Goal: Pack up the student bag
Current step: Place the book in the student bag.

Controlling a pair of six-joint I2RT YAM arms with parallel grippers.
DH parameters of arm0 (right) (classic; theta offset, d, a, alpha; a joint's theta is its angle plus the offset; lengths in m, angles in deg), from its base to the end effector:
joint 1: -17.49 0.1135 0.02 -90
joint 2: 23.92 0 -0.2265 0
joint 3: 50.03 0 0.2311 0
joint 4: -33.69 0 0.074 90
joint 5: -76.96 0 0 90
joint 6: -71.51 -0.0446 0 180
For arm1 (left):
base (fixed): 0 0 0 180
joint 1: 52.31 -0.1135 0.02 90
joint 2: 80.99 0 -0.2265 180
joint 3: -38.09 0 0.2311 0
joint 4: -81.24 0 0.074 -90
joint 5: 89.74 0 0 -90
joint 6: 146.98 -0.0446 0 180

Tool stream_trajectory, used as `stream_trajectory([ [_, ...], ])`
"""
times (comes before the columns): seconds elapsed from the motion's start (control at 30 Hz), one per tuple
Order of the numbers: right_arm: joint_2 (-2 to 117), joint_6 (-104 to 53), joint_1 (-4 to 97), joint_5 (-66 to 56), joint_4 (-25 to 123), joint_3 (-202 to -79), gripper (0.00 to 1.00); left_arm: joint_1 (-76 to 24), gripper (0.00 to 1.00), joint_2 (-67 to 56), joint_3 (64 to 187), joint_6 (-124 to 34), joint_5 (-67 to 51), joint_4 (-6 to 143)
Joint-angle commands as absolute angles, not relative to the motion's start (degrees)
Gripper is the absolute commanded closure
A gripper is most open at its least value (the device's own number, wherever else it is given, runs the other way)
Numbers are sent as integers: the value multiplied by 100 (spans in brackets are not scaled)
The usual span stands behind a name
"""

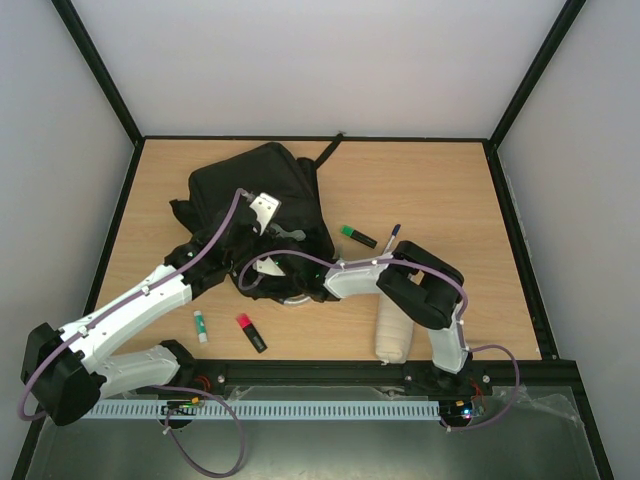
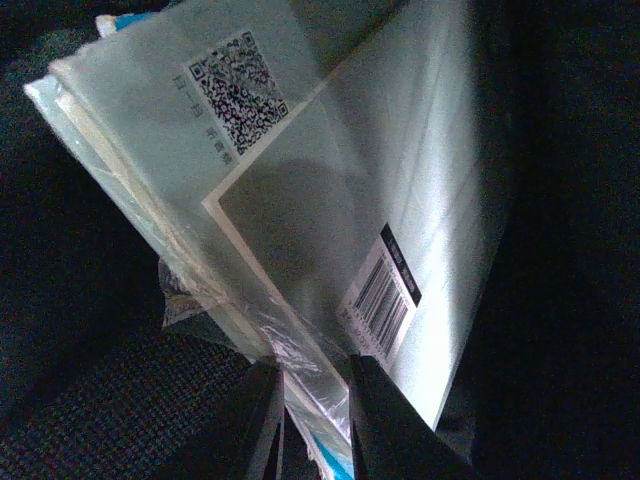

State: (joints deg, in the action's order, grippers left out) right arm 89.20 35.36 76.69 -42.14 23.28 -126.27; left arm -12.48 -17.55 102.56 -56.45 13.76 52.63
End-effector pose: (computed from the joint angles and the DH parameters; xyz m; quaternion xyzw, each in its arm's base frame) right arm 0.2208 0.3281 0.1328 -0.6135 0.5642 -0.1896 0.5190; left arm 0.2016 -0.1546 0.2659 0.2283 0.8204 -0.0832 0.5177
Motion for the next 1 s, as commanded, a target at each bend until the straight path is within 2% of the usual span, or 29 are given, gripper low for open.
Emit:
stream_trajectory([
  [0.0,9165,3508,7623,-4460,1727,-12795,82,-1232,98,-2025,10327,-5562,1195,5866],
  [0.27,9431,3579,7571,-4574,1385,-12839,82,-1232,98,-2043,10318,-5567,1239,5862],
  [0.5,9321,3383,7560,-4493,1661,-12882,81,-1232,98,-2027,10314,-5567,1246,5856],
  [0.73,8362,2425,7604,-3472,3314,-12673,69,-1417,98,-1910,10364,-5436,1299,5810],
  [0.97,6676,1417,7590,-1804,5199,-11989,57,-1588,97,-1726,10360,-5360,1191,5809],
])
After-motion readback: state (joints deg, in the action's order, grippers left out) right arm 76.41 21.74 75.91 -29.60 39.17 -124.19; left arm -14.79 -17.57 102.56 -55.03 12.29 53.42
